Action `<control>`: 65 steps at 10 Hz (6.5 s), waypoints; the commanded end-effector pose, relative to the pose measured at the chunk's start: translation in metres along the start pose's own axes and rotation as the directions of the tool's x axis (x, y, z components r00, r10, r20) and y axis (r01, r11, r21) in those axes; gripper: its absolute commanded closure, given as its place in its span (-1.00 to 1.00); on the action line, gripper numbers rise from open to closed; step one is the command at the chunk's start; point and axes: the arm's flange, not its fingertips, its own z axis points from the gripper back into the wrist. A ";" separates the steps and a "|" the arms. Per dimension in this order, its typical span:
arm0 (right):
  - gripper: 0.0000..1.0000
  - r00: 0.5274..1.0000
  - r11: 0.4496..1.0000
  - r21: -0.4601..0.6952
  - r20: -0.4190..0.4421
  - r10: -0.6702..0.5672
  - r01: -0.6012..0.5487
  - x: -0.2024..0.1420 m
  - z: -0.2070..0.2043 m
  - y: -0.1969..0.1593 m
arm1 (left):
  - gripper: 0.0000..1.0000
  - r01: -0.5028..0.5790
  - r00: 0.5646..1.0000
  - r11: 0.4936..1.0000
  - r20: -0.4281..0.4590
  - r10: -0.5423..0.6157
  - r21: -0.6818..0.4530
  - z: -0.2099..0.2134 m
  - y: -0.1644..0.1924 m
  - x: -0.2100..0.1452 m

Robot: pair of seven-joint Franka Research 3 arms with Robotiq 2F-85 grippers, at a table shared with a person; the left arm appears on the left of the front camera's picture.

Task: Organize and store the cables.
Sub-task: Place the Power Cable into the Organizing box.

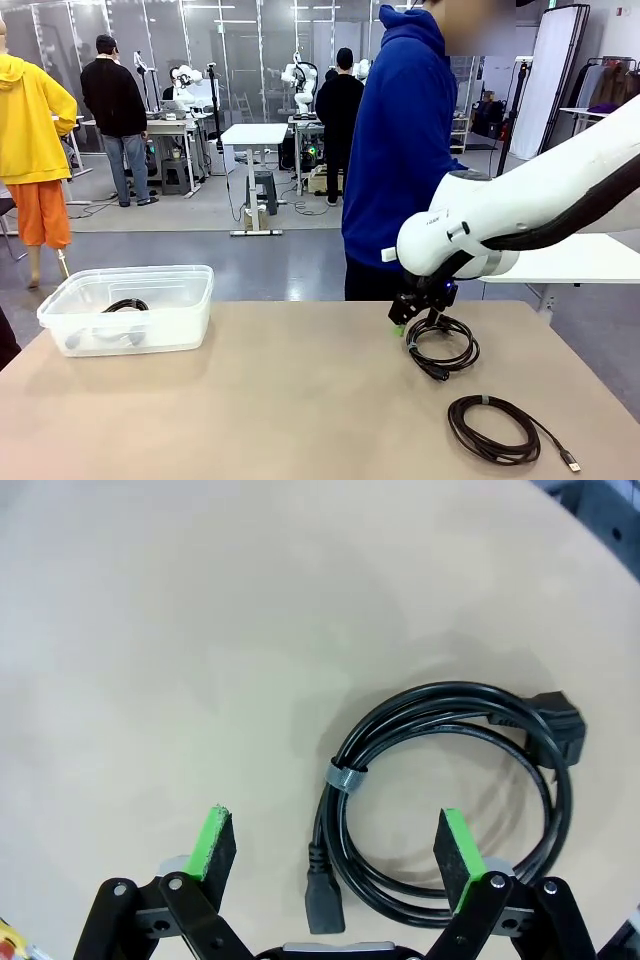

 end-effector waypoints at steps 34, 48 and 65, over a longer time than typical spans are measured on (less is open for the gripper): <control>1.00 0.899 0.897 -0.053 -0.013 0.438 -0.438 0.038 0.063 0.163 | -0.97 0.012 1.000 1.000 0.021 -0.012 0.001 0.000 -0.002 0.001; 1.00 0.783 0.790 0.136 -0.113 0.612 -0.598 0.044 -0.031 0.240 | -0.97 0.012 1.000 1.000 0.021 -0.012 0.001 0.000 -0.002 0.001; -1.00 0.774 0.841 0.063 0.434 0.462 -0.537 -0.144 0.141 -0.002 | -0.97 0.012 1.000 1.000 0.021 -0.012 0.001 0.000 -0.002 0.001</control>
